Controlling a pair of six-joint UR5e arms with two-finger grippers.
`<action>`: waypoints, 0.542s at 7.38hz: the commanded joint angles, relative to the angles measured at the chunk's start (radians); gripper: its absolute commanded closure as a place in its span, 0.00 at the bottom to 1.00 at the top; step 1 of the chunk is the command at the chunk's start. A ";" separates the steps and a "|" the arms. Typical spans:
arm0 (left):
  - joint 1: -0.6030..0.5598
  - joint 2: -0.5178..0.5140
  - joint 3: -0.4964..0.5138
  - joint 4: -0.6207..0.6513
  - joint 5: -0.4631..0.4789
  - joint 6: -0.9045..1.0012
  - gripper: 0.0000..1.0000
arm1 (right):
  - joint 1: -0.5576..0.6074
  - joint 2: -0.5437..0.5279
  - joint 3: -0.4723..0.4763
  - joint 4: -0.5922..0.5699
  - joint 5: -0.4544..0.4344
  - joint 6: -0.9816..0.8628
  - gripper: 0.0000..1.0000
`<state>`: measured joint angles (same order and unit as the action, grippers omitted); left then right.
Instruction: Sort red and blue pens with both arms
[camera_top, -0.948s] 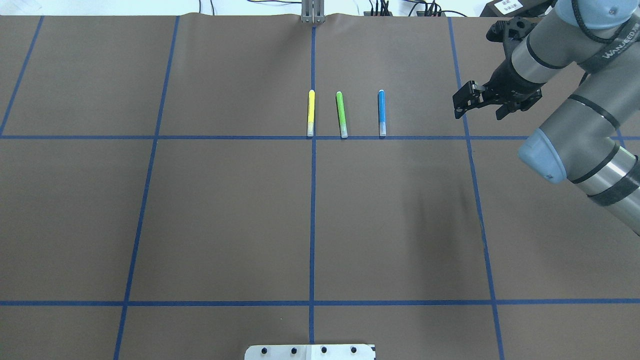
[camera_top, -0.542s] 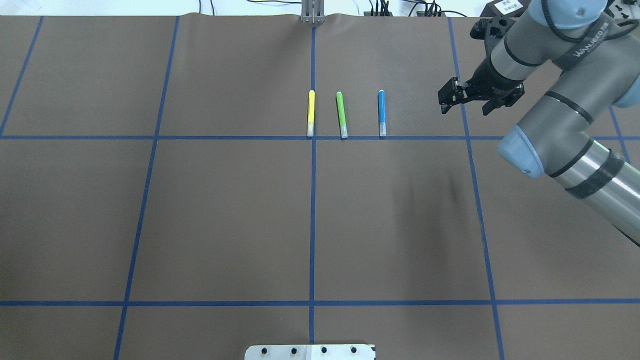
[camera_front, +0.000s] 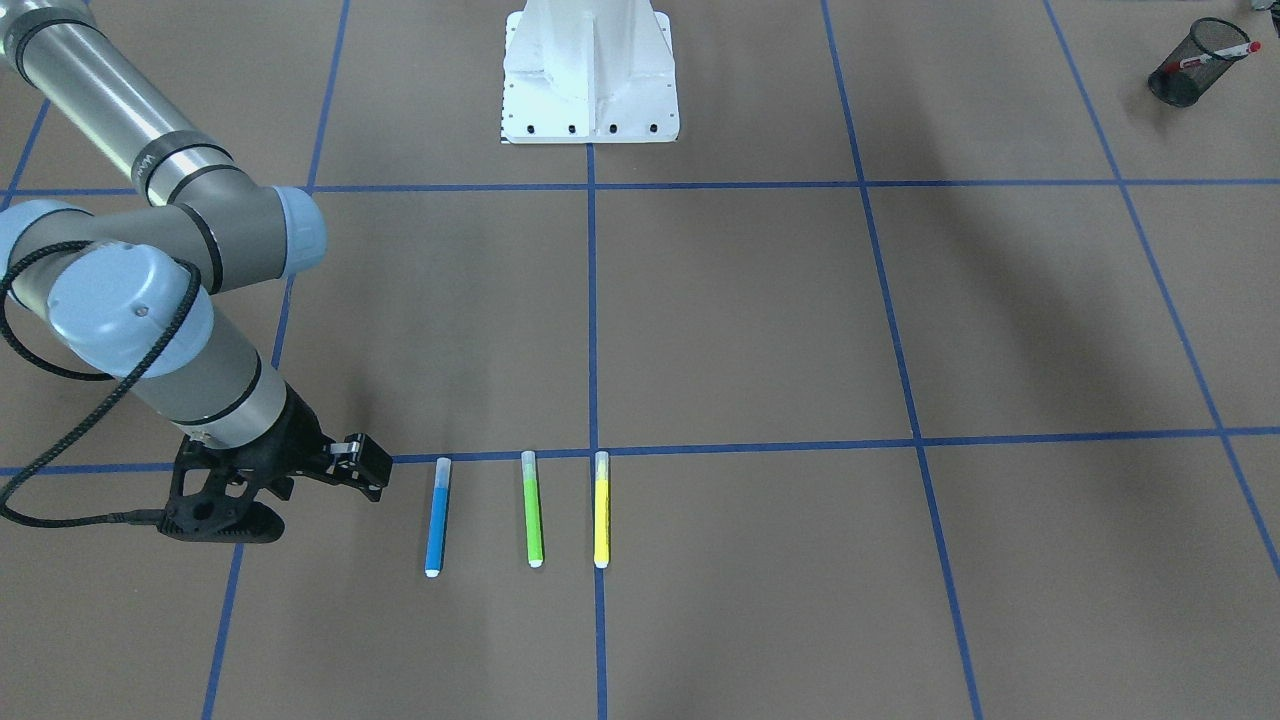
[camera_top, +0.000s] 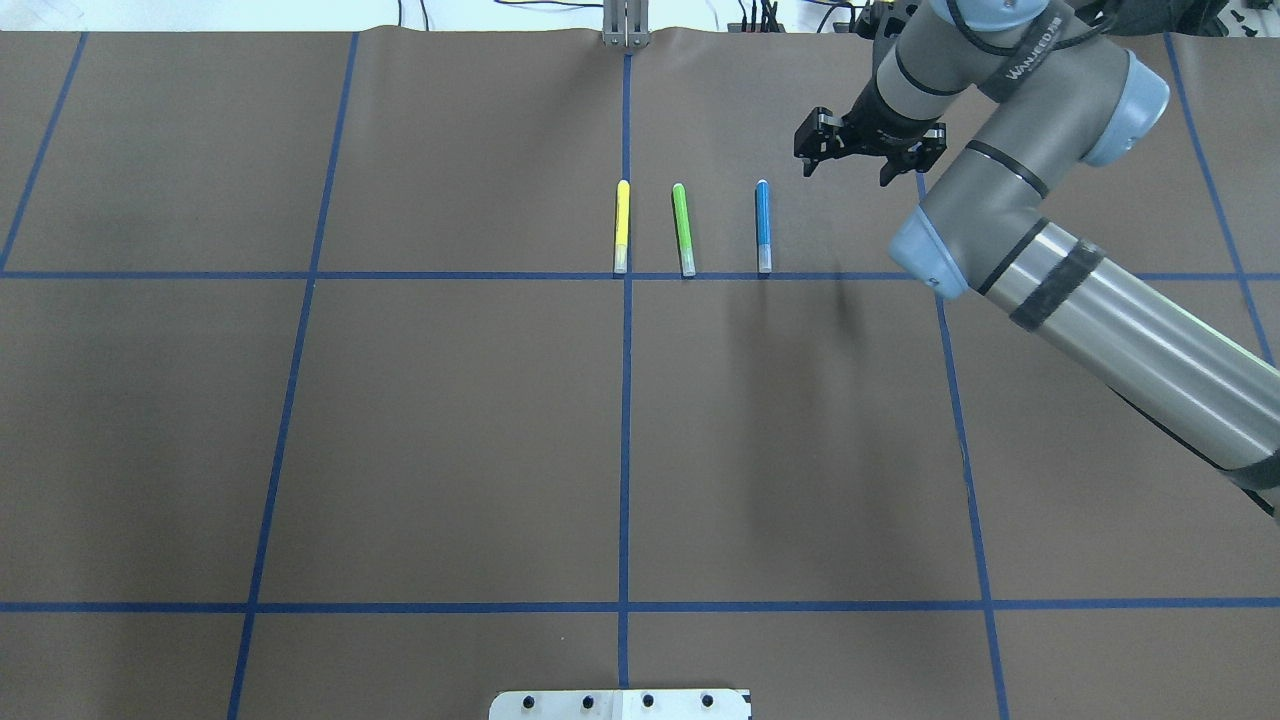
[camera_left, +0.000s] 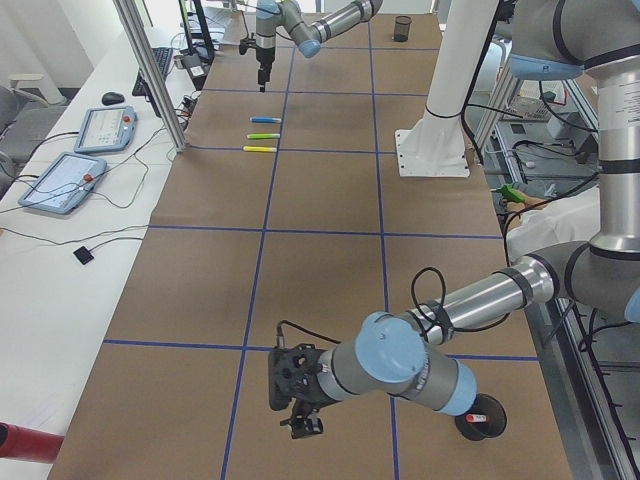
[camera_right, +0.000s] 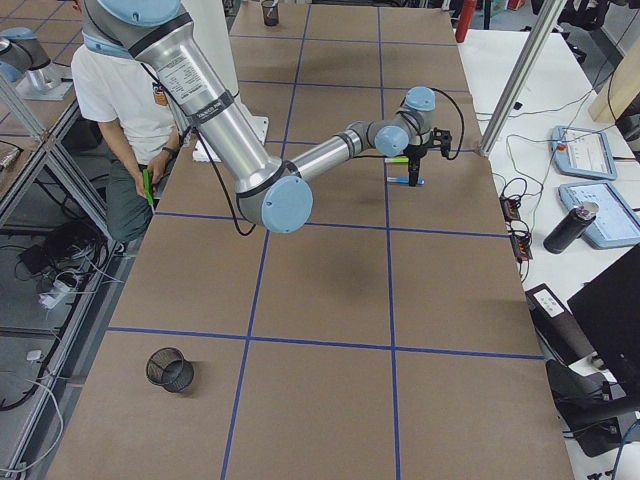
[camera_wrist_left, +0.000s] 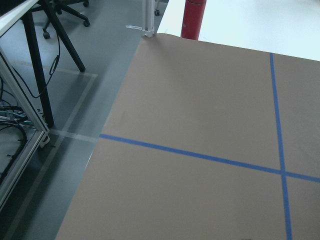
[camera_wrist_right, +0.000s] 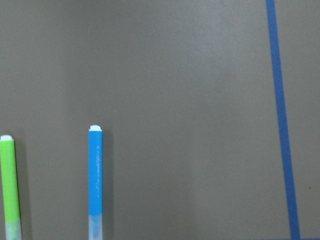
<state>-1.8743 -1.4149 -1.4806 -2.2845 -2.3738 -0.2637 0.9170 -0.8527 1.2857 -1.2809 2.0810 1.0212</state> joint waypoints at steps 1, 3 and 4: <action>0.128 -0.168 0.005 0.199 -0.008 -0.002 0.11 | -0.042 0.133 -0.168 0.035 -0.061 0.034 0.04; 0.149 -0.196 0.005 0.218 -0.019 -0.002 0.10 | -0.070 0.146 -0.255 0.116 -0.084 0.074 0.10; 0.149 -0.196 0.005 0.220 -0.040 -0.002 0.09 | -0.085 0.147 -0.273 0.115 -0.084 0.073 0.15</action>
<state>-1.7316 -1.6032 -1.4749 -2.0730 -2.3960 -0.2653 0.8499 -0.7120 1.0459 -1.1789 2.0028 1.0864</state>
